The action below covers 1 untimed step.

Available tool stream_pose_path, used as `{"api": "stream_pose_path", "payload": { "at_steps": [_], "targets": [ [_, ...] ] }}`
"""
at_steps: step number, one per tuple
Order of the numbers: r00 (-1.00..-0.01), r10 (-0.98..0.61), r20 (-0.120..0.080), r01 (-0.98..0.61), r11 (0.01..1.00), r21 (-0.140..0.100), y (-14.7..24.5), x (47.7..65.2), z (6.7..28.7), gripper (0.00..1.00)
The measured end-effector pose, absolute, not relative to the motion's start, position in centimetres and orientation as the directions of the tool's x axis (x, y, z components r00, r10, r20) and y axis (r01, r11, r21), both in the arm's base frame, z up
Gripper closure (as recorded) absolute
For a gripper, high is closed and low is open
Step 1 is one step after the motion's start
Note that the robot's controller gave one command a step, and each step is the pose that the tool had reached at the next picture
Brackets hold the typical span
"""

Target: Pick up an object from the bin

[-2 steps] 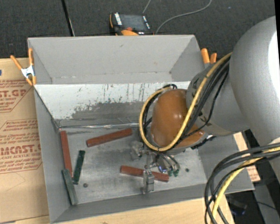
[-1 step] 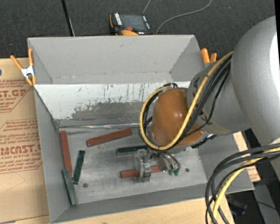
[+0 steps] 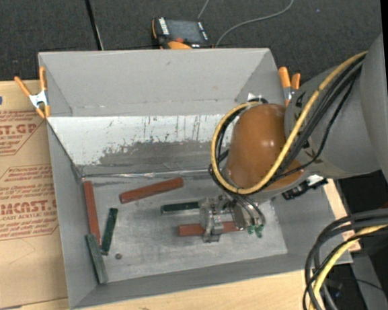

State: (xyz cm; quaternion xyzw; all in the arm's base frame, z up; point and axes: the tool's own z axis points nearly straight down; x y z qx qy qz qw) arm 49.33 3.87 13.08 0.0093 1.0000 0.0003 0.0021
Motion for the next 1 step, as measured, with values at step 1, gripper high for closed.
{"api": "stream_pose_path", "payload": {
  "at_steps": [1],
  "targets": [
    [-0.999, 0.031, -0.01, 0.031, 1.0, 0.002, 3.86, 49.98, 23.07, 1.0]
  ]
}}
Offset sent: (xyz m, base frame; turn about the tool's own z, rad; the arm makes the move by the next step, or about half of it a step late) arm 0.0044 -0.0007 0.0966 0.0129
